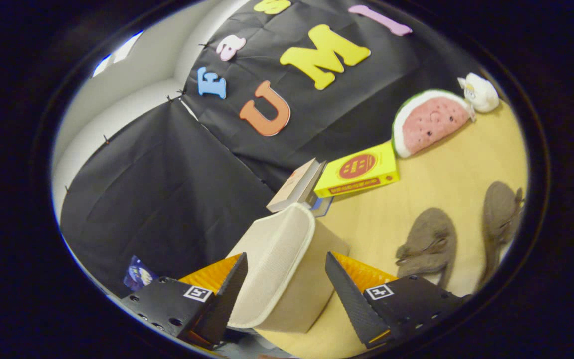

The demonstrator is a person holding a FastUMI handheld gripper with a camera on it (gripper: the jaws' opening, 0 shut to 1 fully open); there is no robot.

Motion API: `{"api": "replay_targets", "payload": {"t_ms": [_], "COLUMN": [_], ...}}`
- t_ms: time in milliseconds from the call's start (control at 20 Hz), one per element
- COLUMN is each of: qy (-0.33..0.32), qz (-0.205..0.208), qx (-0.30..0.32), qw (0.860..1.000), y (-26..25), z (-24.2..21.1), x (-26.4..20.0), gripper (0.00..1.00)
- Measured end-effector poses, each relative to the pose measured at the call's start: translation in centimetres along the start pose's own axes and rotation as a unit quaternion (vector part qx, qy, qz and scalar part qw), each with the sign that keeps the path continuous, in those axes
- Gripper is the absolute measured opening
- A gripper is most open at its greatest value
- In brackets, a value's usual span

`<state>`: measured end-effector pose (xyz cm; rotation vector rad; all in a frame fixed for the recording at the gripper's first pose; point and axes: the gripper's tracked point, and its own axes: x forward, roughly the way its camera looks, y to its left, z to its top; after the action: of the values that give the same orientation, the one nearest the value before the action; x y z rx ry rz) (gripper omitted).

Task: Open the storage box then place both shoes into the box .Put the left shoe in first, then the right shoe, with the right side of both shoes facing outward in a uniform manner.

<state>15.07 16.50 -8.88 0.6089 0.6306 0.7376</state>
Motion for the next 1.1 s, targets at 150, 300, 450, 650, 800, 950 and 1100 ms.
{"api": "replay_targets", "payload": {"t_ms": [150, 300, 450, 650, 800, 950, 1100], "qy": [0.05, 0.082, 0.094, 0.096, 0.095, 0.091, 0.077], "qz": [0.041, 0.081, 0.114, 0.106, 0.116, 0.112, 0.12], "qx": [0.08, 0.137, 0.177, 0.189, 0.169, 0.145, 0.118], "qw": [0.995, 0.984, 0.973, 0.971, 0.974, 0.979, 0.983], "y": [-0.6, -0.5, 0.3, 0.5, 2.0, 4.3, 8.5], "z": [-1.6, -2.4, -2.1, -1.1, -0.4, 0.8, 2.8], "x": [2.7, 4.2, 4.6, 4.3, 3.3, 2.9, 3.0], "gripper": [0.95, 0.94, 0.72, 0.43, 0.02, 0.02, 0.03]}}
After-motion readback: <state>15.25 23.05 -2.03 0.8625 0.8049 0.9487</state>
